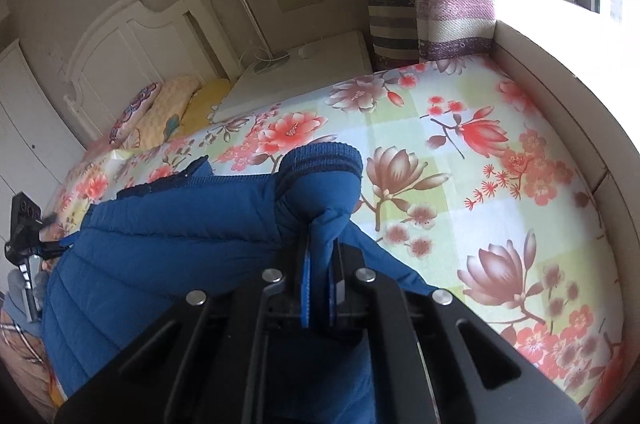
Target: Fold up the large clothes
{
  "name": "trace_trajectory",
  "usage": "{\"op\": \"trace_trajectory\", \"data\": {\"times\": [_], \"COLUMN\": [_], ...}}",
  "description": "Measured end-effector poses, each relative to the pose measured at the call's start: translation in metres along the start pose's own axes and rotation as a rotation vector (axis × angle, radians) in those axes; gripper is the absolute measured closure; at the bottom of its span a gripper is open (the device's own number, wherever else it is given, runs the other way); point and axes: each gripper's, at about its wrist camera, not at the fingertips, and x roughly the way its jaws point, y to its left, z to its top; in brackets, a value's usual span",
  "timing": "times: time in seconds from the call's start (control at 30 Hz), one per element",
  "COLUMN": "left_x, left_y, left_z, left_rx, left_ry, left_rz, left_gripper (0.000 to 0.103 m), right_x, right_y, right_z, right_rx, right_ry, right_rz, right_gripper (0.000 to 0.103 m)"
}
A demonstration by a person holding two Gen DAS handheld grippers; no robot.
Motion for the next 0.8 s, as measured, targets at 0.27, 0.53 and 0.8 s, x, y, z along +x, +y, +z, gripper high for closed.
{"op": "trace_trajectory", "data": {"times": [0.27,0.53,0.8], "left_x": [0.017,0.024,-0.101], "left_y": [-0.003,-0.003,-0.104], "left_z": [0.012,0.011,-0.087], "left_rx": [0.101,0.105,0.289], "left_ry": [0.091,0.053,-0.197], "left_rz": [0.122,0.156,0.119], "left_gripper": [0.004,0.088,0.092], "right_x": [0.012,0.016,-0.066], "right_y": [-0.007,-0.004,0.037], "right_z": [-0.002,-0.003,-0.014], "right_rx": [0.028,0.016,-0.109], "right_ry": [0.014,0.013,-0.16], "right_rz": [0.008,-0.012,0.083], "right_gripper": [0.095,0.096,0.099]}}
